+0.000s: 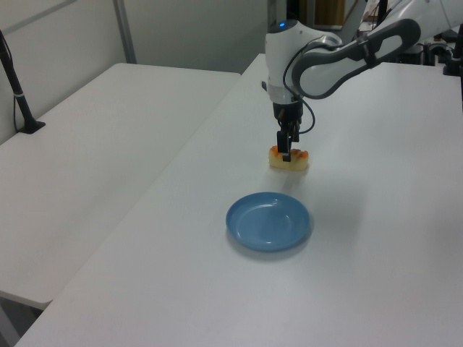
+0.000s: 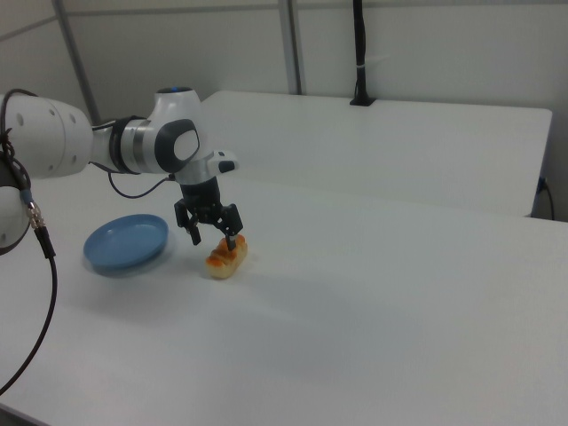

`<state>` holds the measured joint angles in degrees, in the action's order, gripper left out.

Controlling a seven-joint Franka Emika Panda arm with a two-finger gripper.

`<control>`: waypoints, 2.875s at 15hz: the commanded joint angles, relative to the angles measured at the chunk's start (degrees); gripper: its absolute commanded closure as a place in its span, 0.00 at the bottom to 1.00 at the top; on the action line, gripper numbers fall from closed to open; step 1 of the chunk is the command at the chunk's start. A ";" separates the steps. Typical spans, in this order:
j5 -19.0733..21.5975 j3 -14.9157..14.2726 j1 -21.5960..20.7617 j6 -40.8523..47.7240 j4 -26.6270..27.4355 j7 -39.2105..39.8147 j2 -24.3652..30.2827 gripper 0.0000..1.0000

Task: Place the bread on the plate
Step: 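Lower the open gripper over the bread roll and close on it, then lift the bread roll and carry it over the blue plate, then lower the bread roll onto the plate and open the gripper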

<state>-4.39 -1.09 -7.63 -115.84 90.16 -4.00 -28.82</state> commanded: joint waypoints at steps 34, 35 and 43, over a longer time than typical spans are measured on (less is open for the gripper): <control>-1.05 -0.40 -20.76 -7.12 -5.43 -19.73 -5.28 0.00; -1.14 -0.49 -20.68 -7.03 -5.52 -19.47 -4.41 0.00; -3.07 -1.37 -13.13 9.29 -4.99 -14.31 10.08 0.00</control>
<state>-5.92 -2.39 -25.15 -113.88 82.52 -22.64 -26.16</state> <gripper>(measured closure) 0.000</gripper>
